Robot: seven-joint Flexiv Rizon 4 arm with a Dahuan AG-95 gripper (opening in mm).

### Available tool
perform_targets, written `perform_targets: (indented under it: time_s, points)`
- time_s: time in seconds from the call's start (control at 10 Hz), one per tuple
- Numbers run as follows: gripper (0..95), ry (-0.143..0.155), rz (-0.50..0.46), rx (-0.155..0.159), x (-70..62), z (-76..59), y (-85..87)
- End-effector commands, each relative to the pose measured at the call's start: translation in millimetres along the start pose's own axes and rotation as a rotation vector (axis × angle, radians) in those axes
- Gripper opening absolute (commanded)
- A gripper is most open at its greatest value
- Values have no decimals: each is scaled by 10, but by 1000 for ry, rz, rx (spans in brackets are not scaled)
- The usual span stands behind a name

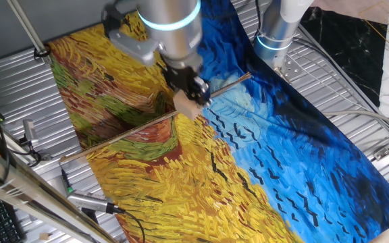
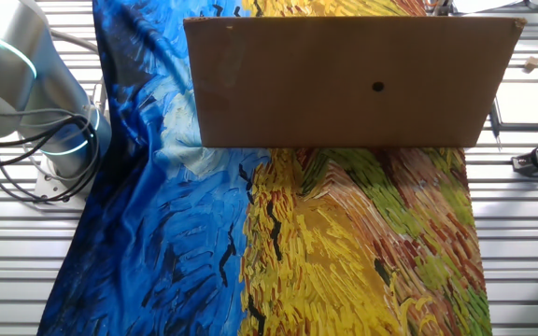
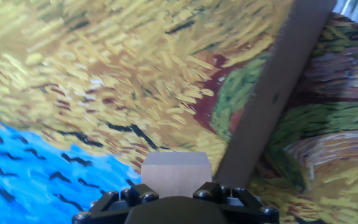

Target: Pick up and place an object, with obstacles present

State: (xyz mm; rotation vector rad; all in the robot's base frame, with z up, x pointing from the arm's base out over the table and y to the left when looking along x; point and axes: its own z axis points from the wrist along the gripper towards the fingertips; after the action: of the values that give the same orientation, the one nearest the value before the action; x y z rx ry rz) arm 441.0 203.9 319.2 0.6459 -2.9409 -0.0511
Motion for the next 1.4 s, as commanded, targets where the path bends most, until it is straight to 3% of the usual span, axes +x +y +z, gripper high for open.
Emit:
perform_targets:
  time_s: [0.1,0.5,0.9,1.4]
  points:
    - [0,-6,38,6,-98,110,198]
    - [0,5,-4,21,-115,133,240]
    - [0,-5,-205,0,-115,133,240]
    - [0,-3,-218,-2,-115,133,240]
